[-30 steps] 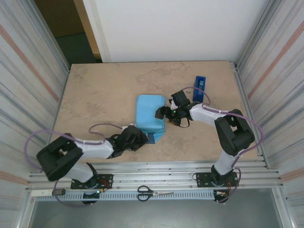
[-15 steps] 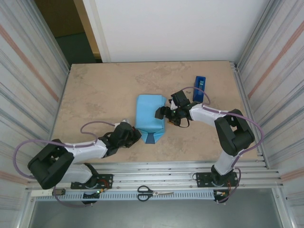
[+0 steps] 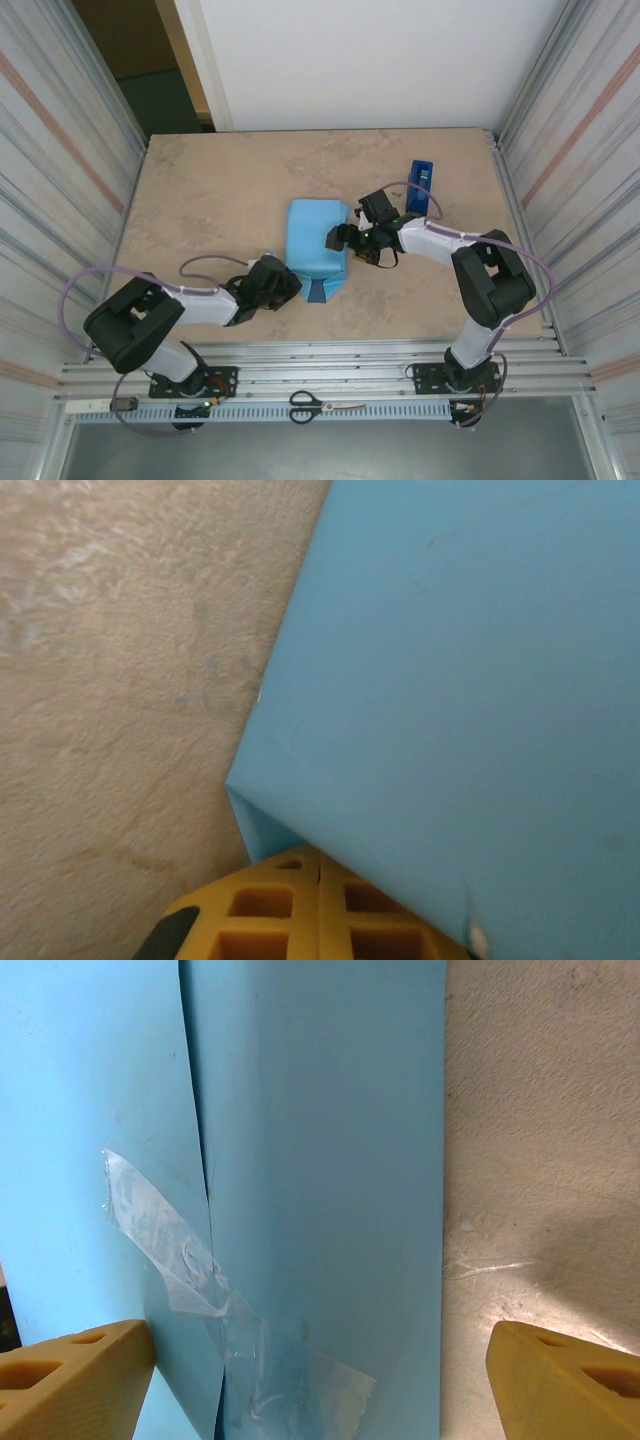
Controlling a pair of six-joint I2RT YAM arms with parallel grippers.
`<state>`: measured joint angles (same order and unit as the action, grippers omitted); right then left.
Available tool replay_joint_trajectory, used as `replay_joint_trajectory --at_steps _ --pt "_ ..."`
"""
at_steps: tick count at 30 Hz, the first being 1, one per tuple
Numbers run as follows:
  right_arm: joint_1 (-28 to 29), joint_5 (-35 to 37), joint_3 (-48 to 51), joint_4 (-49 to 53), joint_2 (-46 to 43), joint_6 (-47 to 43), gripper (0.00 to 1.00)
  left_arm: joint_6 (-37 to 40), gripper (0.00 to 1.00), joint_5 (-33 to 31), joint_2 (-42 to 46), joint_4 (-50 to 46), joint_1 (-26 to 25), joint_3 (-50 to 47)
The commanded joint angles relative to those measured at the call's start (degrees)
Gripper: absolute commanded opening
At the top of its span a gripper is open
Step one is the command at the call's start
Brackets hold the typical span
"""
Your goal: Wrap the gift box in paper
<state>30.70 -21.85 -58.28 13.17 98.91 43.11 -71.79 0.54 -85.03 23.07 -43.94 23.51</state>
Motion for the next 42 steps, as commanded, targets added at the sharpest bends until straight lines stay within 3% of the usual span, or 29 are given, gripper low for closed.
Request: replay_joint_trajectory --at_steps 1,8,42 --pt "1.4 1.0 0.5 5.3 2.2 0.5 0.85 0.5 0.0 2.3 -1.0 -0.6 0.4 2.8" --pt "1.4 1.0 0.7 5.3 1.9 0.4 0.85 0.6 0.0 -0.6 2.6 -9.8 -1.4 2.9" --pt "1.7 1.8 1.2 5.0 1.3 1.0 0.86 0.5 0.0 -1.3 2.3 -11.8 -9.4 3.5"
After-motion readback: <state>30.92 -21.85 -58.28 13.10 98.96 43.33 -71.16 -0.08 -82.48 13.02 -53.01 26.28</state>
